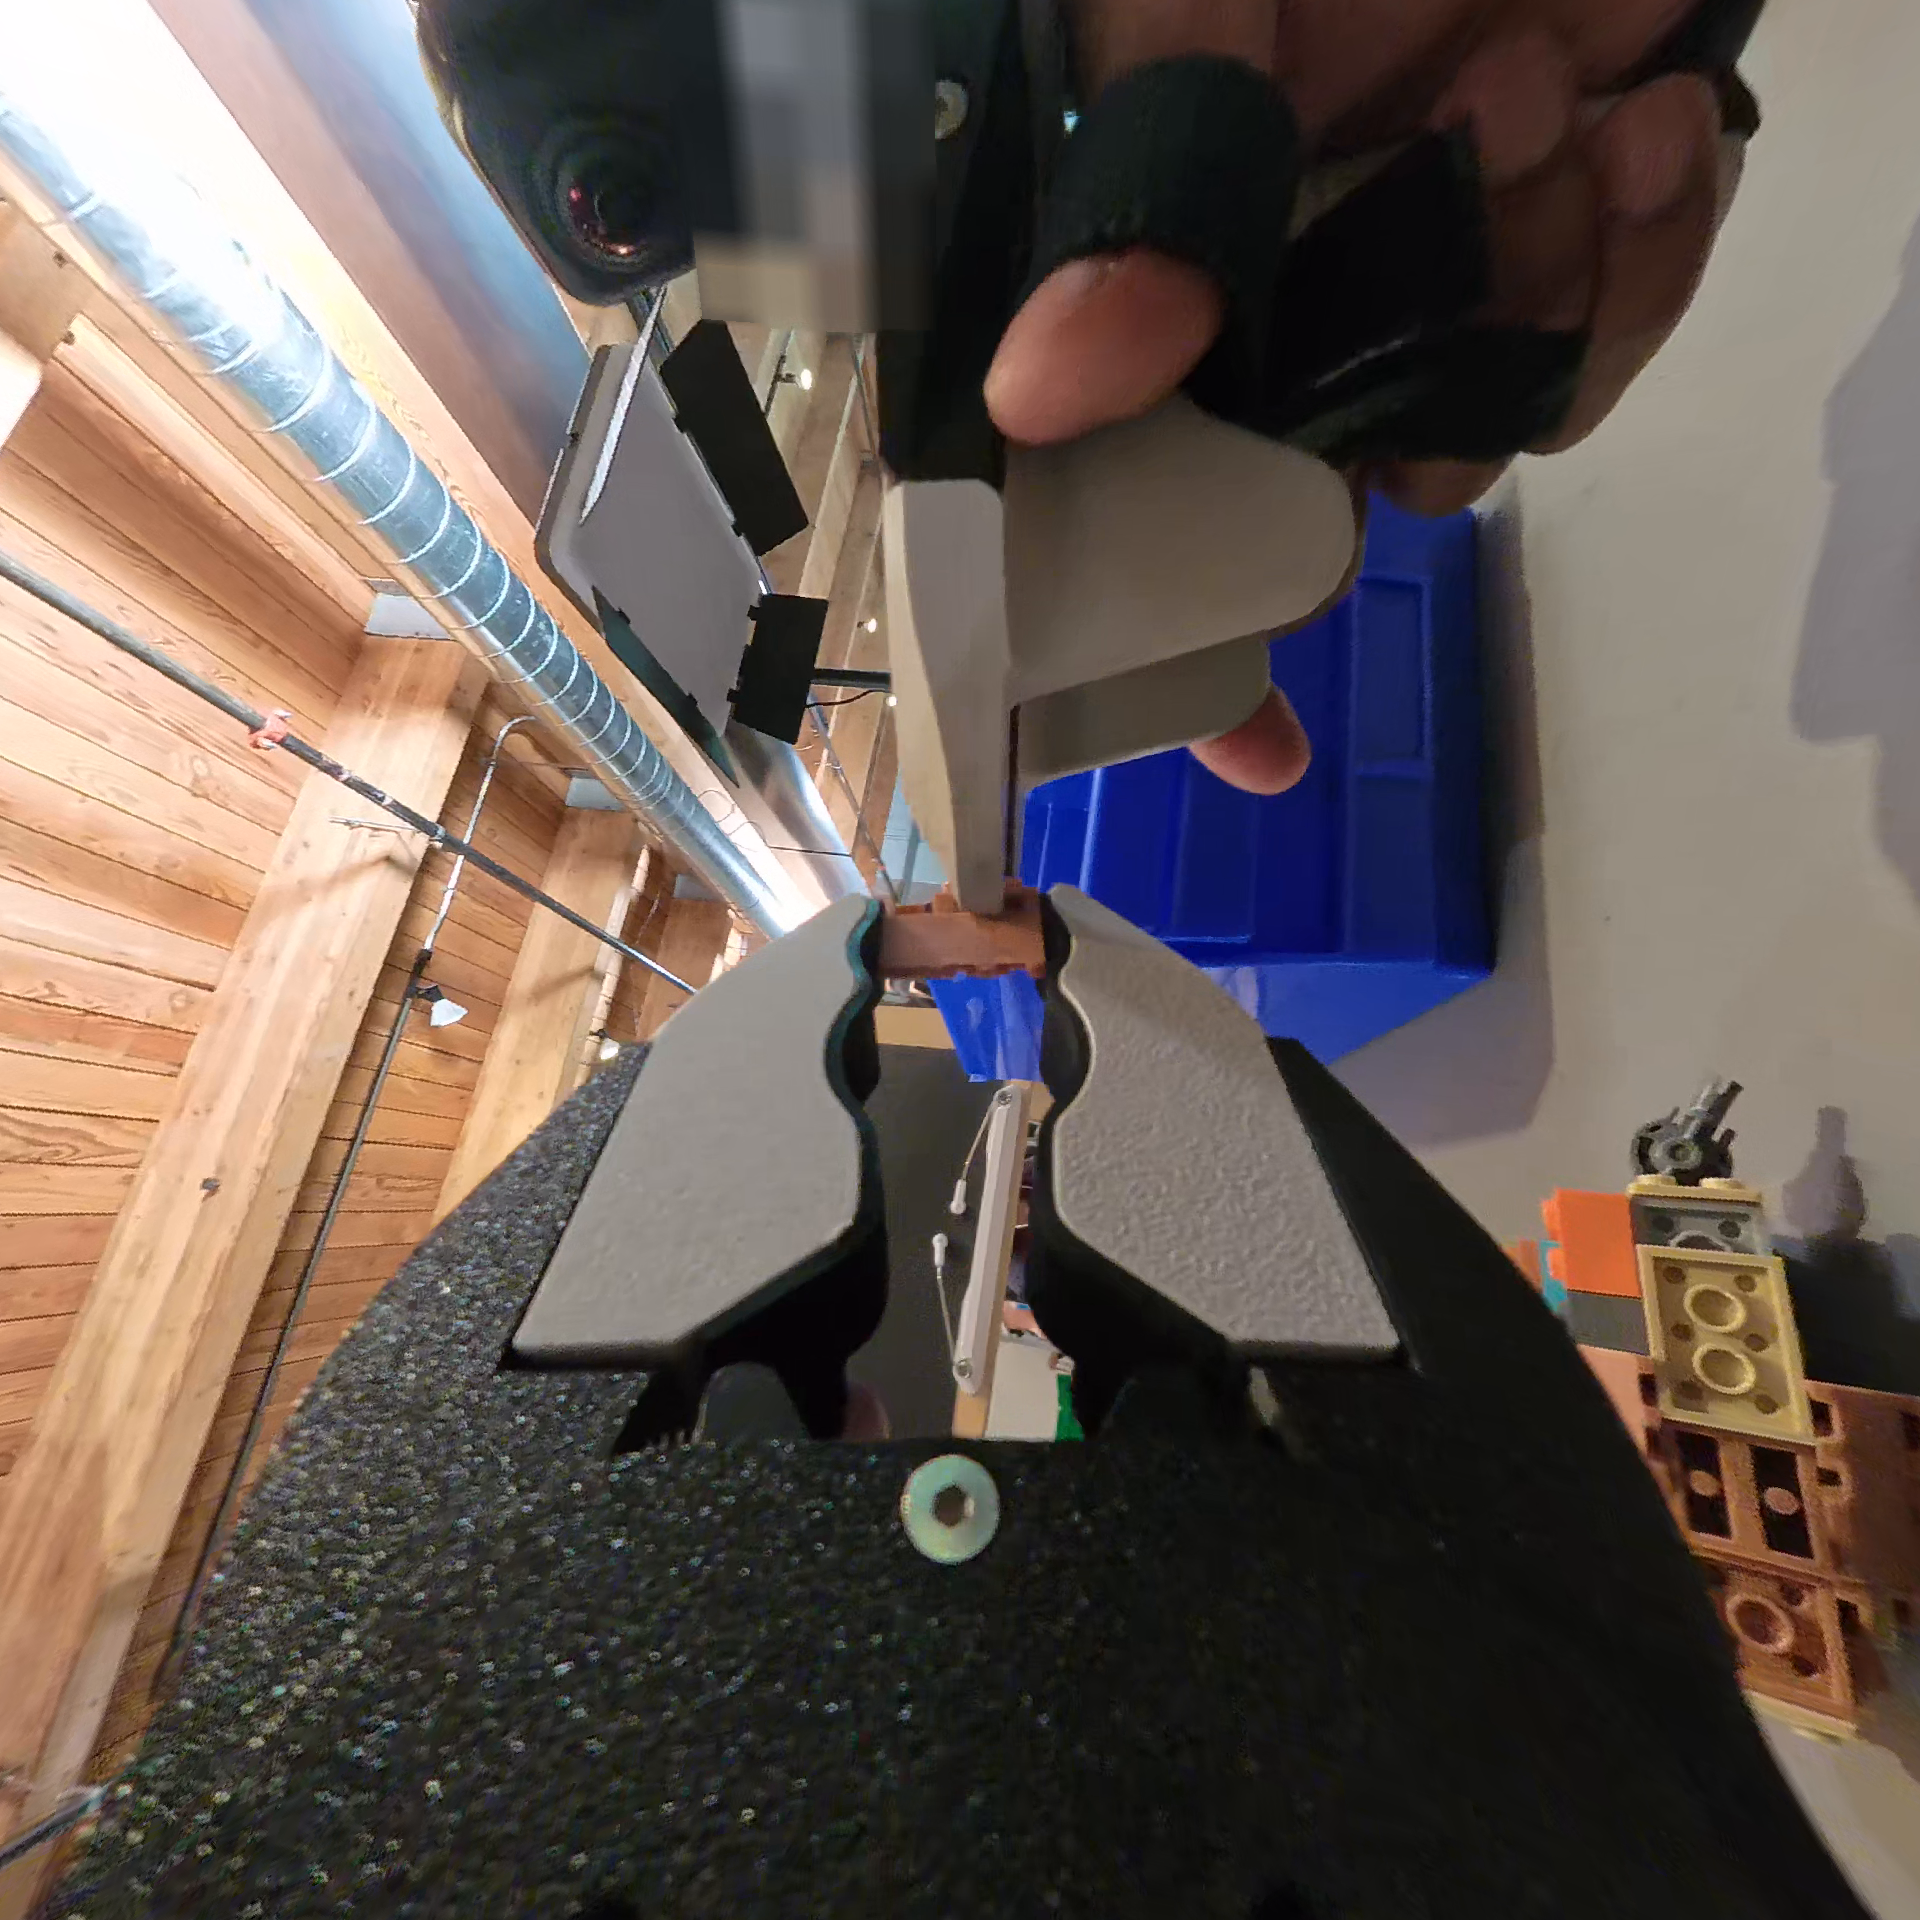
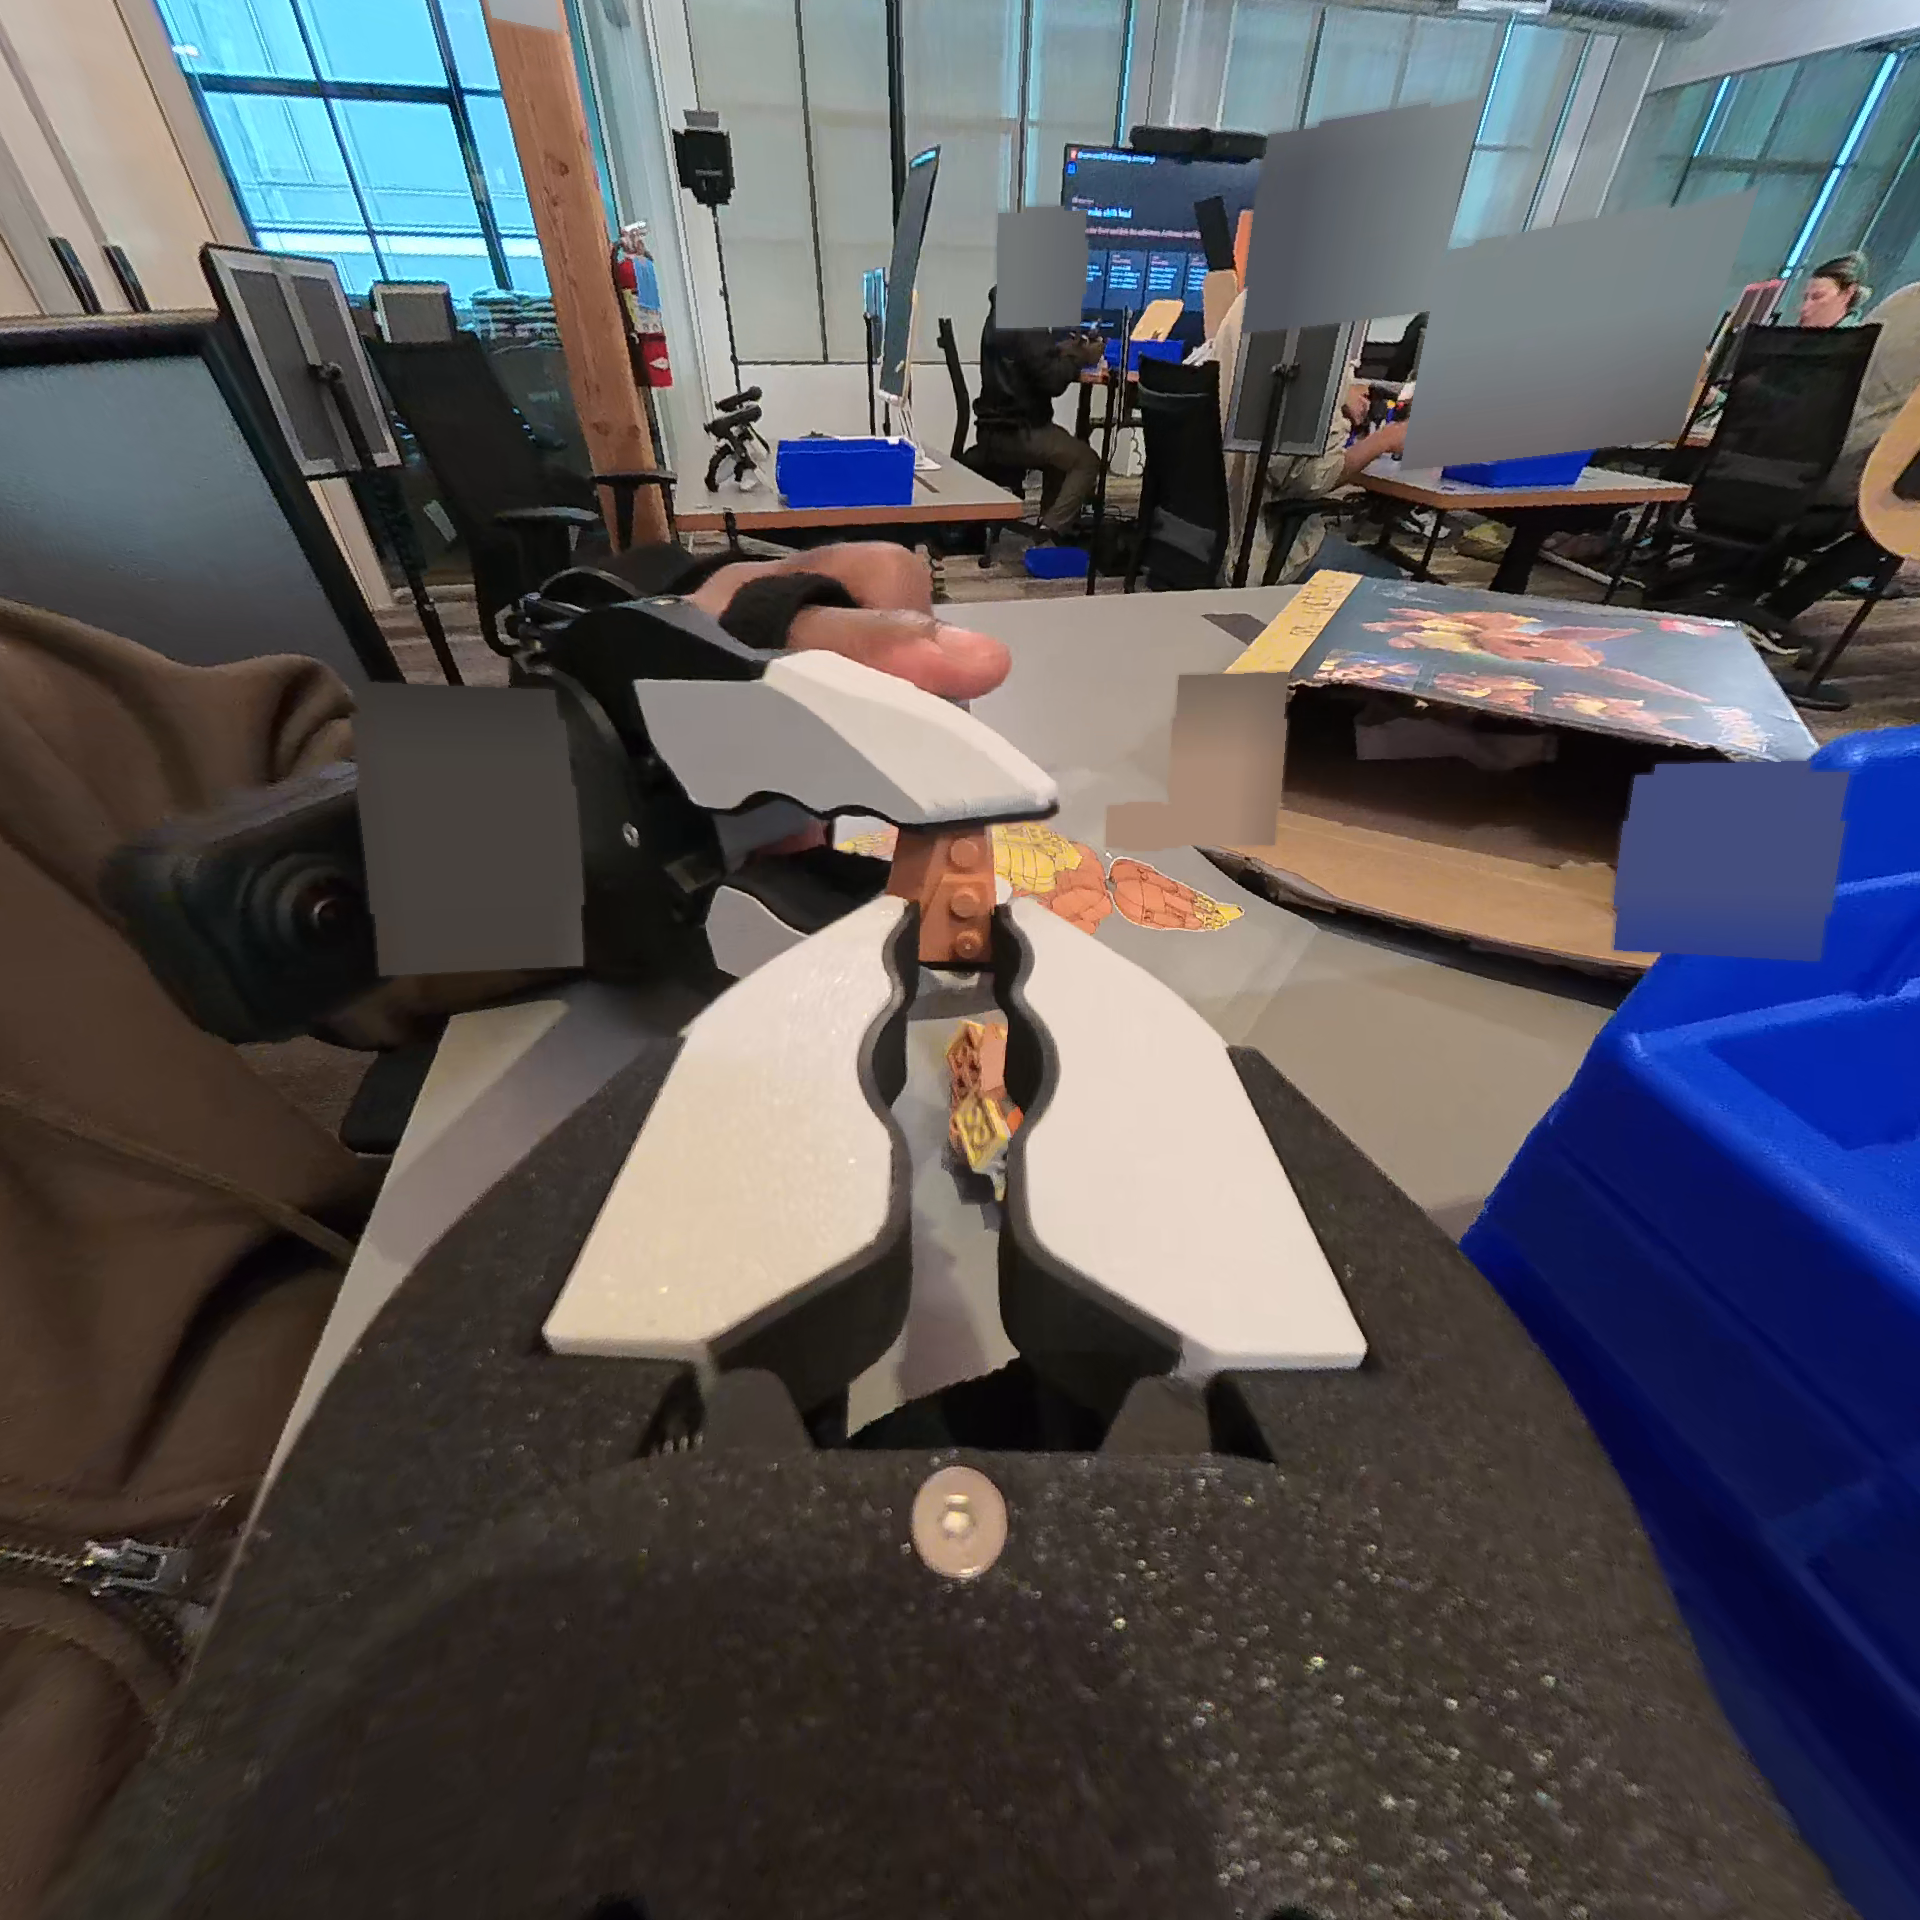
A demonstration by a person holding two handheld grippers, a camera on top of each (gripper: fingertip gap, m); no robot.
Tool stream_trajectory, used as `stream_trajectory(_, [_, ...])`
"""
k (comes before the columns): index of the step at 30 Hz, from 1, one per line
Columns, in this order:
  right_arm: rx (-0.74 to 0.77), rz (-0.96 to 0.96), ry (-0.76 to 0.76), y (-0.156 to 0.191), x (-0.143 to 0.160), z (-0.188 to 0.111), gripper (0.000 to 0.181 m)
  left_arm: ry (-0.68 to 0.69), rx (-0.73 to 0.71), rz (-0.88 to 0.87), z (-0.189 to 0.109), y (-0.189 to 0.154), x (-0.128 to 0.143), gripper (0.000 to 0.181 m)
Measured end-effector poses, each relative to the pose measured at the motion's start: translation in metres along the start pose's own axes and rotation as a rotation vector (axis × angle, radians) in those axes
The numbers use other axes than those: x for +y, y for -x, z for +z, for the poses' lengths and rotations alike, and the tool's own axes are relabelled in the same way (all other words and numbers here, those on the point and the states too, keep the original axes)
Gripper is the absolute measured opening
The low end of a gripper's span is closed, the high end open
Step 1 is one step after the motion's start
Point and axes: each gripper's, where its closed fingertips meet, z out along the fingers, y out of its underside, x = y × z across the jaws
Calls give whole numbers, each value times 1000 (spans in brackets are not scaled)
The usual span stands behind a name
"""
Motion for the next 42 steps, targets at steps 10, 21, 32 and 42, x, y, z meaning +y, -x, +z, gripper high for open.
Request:
stream_trajectory(10, [-9,13,3,1,0,0,21,1,-24,72,-1,1,-3,27])
stream_trajectory(21, [163,-294,72,0,3,6,16,70,14,49,1,-3,3,27])
stream_trajectory(32, [310,-599,111,-2,3,6,16,124,114,-162,4,-10,8,27])
stream_trajectory(42, [337,-675,112,-1,-1,4,13,113,185,-312,4,-13,5,27])
